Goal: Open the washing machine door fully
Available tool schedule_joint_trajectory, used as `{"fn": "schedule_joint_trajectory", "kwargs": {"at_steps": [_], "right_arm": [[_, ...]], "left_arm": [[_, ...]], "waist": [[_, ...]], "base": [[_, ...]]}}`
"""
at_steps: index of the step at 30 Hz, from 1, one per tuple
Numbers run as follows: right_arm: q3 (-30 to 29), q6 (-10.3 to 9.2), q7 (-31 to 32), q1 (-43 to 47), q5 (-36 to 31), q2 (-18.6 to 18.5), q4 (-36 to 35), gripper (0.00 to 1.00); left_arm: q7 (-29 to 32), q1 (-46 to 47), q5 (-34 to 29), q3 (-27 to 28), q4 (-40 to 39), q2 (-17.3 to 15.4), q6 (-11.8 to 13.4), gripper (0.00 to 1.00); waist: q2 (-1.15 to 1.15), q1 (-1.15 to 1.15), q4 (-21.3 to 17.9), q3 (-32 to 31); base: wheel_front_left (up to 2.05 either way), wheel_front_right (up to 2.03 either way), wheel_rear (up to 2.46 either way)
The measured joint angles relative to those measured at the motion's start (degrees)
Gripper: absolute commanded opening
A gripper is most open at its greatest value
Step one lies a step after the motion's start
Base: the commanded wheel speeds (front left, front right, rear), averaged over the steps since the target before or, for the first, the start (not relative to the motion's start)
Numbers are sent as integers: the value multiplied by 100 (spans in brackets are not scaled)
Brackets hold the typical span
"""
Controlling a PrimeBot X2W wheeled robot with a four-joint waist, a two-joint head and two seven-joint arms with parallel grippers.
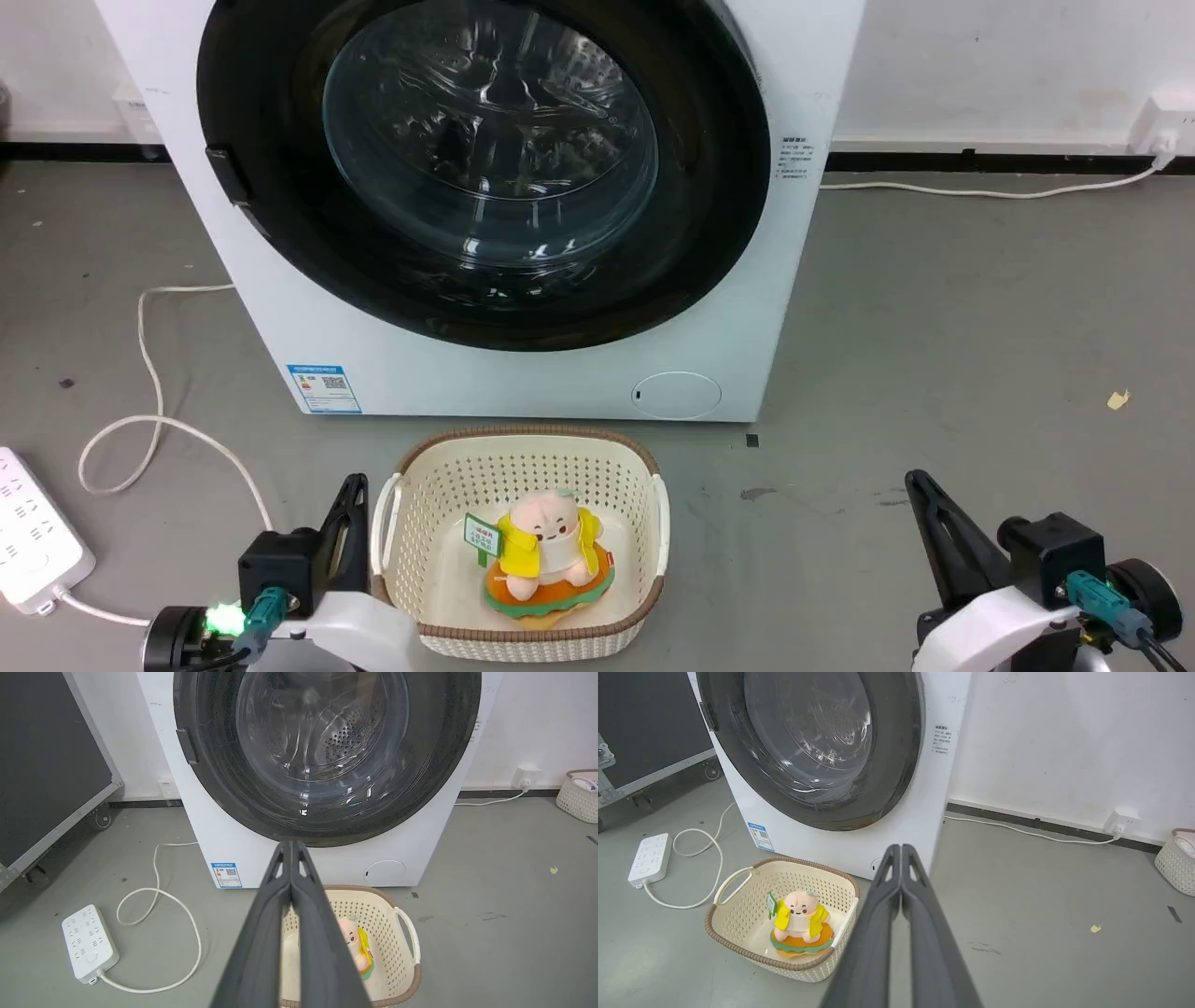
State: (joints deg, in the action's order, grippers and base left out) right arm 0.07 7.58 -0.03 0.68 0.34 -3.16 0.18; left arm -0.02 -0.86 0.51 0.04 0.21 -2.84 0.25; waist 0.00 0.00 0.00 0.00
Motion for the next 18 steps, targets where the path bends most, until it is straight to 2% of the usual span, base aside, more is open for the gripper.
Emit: {"fn": "schedule_joint_trajectory", "kwargs": {"at_steps": [18], "right_arm": [[-2,0,-1,0,-4,0,0,0]], "left_arm": [[0,0,0,-2,0,0,0,0]], "waist": [[0,0,0,0]], "base": [[0,0,0]]}}
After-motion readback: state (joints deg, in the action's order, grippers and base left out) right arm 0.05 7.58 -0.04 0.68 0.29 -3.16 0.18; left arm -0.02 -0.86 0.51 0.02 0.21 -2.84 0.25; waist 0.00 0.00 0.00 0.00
